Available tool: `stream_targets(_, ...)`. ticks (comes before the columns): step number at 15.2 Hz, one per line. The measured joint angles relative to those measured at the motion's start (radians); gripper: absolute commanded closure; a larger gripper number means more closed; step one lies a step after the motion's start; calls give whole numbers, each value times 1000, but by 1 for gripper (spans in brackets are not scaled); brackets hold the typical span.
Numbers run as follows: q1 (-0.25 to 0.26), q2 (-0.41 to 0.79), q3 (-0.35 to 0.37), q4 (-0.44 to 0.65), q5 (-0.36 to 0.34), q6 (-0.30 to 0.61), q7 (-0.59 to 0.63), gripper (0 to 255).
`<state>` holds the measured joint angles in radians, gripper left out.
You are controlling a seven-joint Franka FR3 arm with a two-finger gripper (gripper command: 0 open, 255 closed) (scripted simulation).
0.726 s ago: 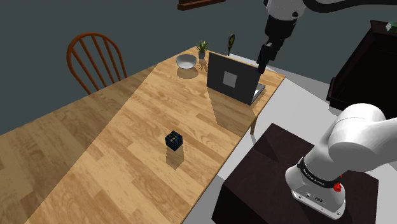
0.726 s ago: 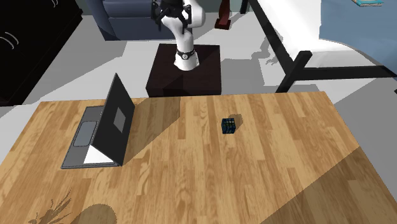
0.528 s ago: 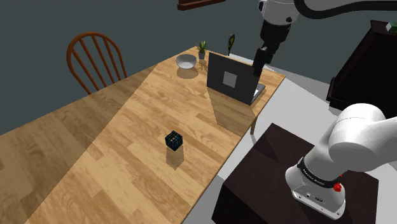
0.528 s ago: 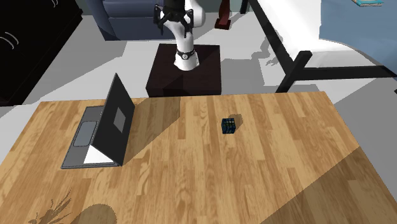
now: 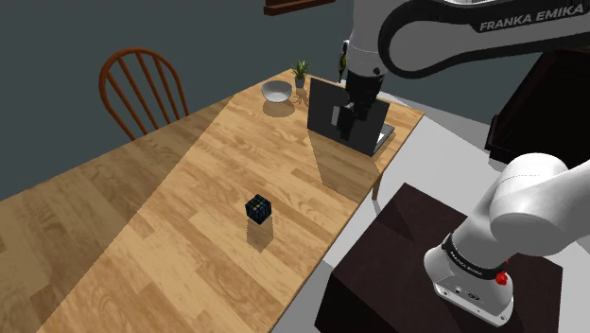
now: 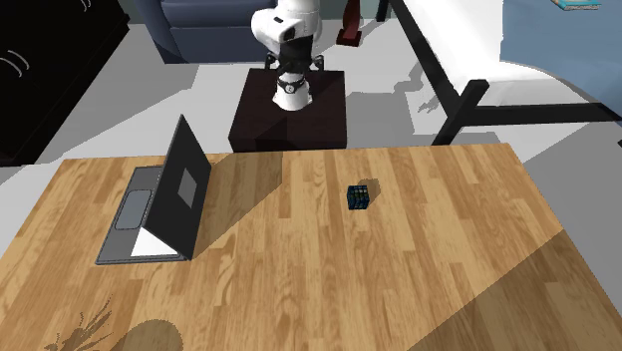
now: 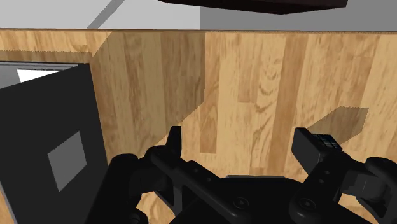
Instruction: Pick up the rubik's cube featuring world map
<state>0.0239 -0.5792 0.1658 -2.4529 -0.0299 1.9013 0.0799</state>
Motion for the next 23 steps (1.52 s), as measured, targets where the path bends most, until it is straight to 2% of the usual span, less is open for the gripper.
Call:
stream_targets(7,19,208,74,20,18,179,92,0)
stream_targets(13,28,417,131,82,-6,316,180,0)
stream_targets(19,49,665,167,204,-84,426,290,0)
stream_targets(23,82,817,171,304,-139,466,359,0)
